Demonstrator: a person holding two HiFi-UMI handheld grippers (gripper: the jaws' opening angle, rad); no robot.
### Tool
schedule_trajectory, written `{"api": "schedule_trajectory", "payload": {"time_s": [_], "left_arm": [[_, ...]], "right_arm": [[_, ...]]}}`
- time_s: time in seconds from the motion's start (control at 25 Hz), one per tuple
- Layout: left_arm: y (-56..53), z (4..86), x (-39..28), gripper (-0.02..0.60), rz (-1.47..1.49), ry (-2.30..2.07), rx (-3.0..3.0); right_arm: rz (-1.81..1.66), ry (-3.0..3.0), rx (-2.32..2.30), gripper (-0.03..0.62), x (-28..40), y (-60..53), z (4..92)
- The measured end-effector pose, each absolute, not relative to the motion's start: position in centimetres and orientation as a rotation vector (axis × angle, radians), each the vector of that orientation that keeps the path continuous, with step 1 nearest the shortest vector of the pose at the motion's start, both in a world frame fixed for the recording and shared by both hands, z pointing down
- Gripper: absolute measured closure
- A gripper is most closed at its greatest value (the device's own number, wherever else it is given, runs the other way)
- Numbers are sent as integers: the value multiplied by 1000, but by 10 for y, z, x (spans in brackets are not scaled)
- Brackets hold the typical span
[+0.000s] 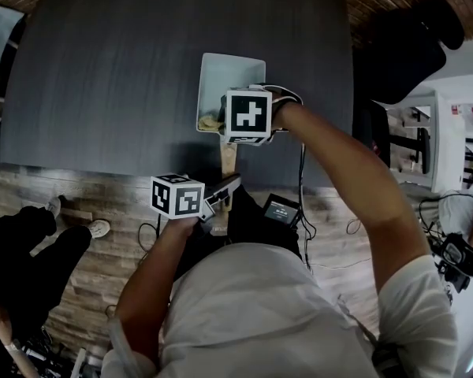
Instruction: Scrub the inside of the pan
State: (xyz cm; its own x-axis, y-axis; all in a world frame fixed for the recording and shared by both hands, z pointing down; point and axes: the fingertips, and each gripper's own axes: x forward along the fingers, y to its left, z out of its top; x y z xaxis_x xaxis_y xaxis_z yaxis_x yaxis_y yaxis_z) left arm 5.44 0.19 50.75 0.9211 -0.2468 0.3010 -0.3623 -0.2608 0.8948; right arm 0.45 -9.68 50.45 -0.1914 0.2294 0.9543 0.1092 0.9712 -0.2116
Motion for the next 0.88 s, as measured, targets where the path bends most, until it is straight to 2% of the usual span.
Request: {"api": "schedule_trajectory", "payload": {"time_s": [0.88], "left_arm": [[1,506,36,469,1,-657,1750]], "right_arm": [[-401,-1611,307,551,60,-245,486]]}}
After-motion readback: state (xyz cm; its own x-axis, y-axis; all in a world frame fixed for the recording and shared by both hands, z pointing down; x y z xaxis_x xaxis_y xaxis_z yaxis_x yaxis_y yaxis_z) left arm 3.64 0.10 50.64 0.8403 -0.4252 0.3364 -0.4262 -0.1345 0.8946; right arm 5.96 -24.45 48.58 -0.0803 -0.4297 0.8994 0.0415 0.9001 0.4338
